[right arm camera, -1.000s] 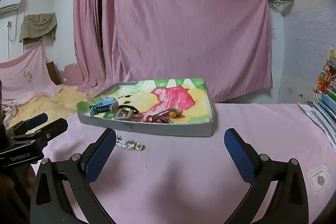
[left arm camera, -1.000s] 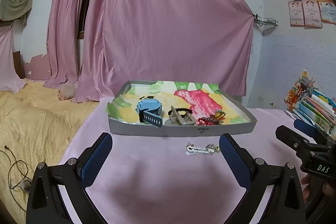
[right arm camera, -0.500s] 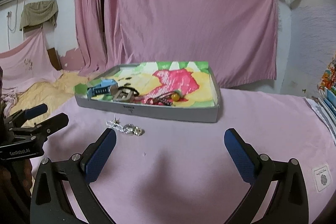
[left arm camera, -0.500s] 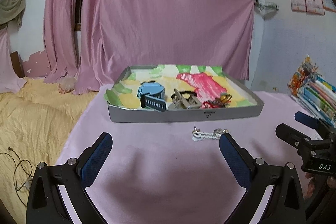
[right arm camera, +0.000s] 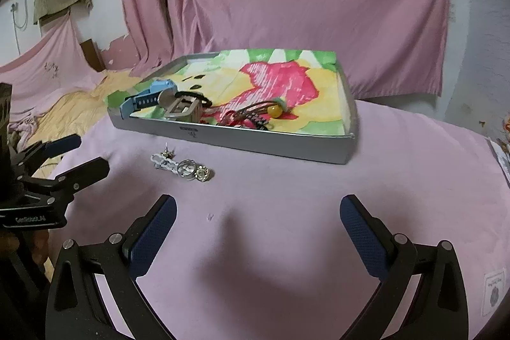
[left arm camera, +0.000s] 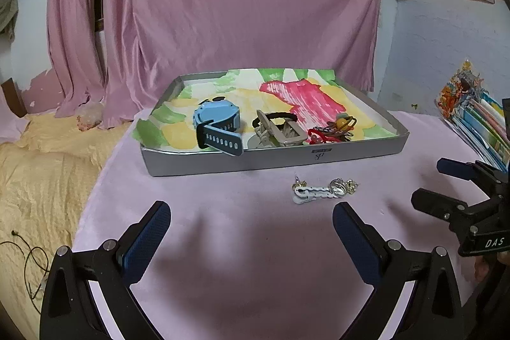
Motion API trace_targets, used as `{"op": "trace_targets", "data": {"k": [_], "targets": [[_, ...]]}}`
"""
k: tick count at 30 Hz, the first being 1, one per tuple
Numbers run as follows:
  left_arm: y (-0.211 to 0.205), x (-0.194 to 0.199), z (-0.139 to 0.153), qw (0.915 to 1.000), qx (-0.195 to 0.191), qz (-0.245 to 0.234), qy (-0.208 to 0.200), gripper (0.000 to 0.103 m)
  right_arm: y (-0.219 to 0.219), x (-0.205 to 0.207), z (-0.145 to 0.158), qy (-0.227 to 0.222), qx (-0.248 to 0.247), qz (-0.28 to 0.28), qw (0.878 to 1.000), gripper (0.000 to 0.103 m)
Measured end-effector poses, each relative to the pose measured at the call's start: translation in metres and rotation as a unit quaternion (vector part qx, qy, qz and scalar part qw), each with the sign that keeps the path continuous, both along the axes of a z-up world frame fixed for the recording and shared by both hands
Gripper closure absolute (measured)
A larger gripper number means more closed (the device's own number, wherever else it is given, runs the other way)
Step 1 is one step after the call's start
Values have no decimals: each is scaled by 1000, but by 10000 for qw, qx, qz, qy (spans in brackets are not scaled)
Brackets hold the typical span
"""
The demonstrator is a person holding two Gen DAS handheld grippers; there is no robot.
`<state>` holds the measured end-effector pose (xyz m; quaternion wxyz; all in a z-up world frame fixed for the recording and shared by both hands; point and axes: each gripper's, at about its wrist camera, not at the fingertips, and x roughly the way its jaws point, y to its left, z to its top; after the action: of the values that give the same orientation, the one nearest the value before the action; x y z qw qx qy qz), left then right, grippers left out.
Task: Organize jewelry
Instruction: 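Withdraw both tools from the tray toward the silver charm keychain, then close the left tool on the silver charm keychain while the right tool reaches the silver stud earring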
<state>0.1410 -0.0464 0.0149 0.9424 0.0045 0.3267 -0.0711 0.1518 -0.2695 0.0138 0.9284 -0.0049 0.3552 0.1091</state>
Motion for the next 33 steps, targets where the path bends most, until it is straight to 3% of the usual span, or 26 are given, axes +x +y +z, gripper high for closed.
{"op": "trace_targets", "data": {"k": [2, 4, 7, 9, 13, 19, 25, 29, 33], "targets": [[-2, 4, 0, 10000, 0, -72, 40, 8, 3, 4, -2, 58, -68, 70, 9999, 9], [-4, 9, -2, 9998, 6, -139, 113, 18, 7, 9, -4, 135, -141, 151, 9997, 22], [-5, 15, -5, 9993, -63, -244, 272, 32, 11, 14, -7, 228, -167, 287, 9992, 27], [-6, 20, -7, 9987, -155, -292, 375, 34, 15, 17, -8, 264, -191, 428, 9986, 30], [-9, 26, -10, 9974, -298, -399, 519, 43, 25, 21, -9, 380, -239, 709, 9965, 51], [-15, 34, -14, 9953, -358, -576, 695, 57, 31, 29, -10, 480, -314, 892, 9944, 69], [-18, 43, -18, 9925, -509, -692, 874, 63, 38, 36, -12, 568, -271, 1066, 9923, 70], [-19, 52, -22, 9899, -592, -753, 1042, 73, 43, 40, -13, 603, -306, 1149, 9911, 71], [-19, 55, -23, 9875, -739, -814, 1125, 74, 45, 43, -15, 629, -308, 1170, 9907, 72]]}}
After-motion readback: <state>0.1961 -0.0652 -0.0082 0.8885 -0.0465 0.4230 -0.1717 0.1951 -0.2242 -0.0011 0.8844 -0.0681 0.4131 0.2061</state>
